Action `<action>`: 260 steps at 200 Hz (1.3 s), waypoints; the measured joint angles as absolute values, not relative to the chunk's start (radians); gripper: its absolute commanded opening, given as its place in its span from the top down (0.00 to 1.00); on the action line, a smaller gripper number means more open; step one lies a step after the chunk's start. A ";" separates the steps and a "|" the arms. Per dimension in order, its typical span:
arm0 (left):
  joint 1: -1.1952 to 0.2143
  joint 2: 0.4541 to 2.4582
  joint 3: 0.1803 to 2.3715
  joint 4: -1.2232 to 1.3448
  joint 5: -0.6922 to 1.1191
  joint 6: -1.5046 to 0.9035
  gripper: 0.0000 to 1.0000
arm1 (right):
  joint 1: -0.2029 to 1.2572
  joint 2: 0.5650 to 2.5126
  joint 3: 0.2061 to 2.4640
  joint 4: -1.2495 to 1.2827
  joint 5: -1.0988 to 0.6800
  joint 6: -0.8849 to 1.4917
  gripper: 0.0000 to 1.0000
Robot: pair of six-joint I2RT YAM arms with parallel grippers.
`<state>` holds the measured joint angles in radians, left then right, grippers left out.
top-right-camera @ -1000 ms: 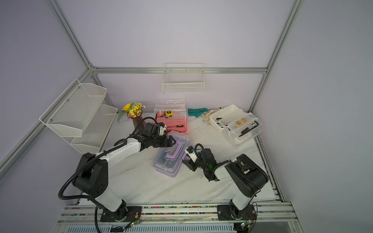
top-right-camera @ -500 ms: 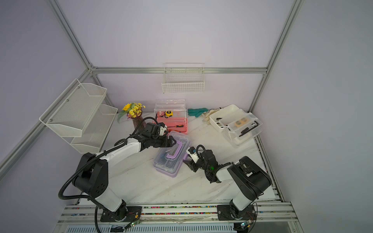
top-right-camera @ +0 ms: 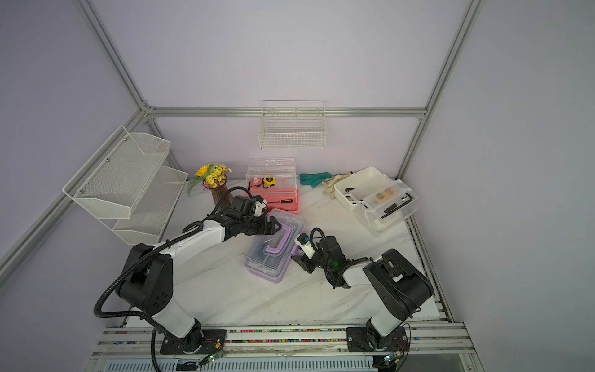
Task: Close toolboxes
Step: Fasten the toolbox latch on the toolbox.
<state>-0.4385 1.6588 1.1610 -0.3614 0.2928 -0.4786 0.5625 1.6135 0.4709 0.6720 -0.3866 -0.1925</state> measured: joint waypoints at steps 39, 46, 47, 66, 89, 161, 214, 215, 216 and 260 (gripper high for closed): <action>-0.439 1.660 1.161 -0.357 0.295 -0.479 0.08 | 0.566 1.602 0.518 0.564 -0.386 -0.223 0.56; -0.439 1.660 1.161 -0.357 0.295 -0.479 0.08 | 0.566 1.599 0.522 0.551 -0.384 -0.226 0.56; -0.438 1.660 1.161 -0.356 0.295 -0.479 0.08 | 0.566 1.598 0.523 0.548 -0.384 -0.227 0.56; -0.438 1.660 1.161 -0.355 0.296 -0.479 0.08 | 0.566 1.594 0.542 0.505 -0.384 -0.234 0.57; -0.437 1.661 1.161 -0.353 0.296 -0.479 0.08 | 0.566 1.594 0.558 0.474 -0.384 -0.240 0.58; -0.437 1.662 1.161 -0.352 0.296 -0.480 0.08 | 0.566 1.585 0.565 0.444 -0.379 -0.229 0.58; -0.437 1.662 1.161 -0.349 0.297 -0.480 0.08 | 0.568 1.516 0.523 0.440 -0.341 -0.194 0.58; -0.437 1.662 1.161 -0.349 0.297 -0.480 0.08 | 0.568 1.514 0.522 0.440 -0.340 -0.193 0.58; -0.437 1.662 1.161 -0.348 0.297 -0.480 0.08 | 0.568 1.513 0.522 0.440 -0.340 -0.193 0.58; -0.437 1.662 1.161 -0.348 0.299 -0.480 0.08 | 0.568 1.501 0.520 0.440 -0.335 -0.184 0.58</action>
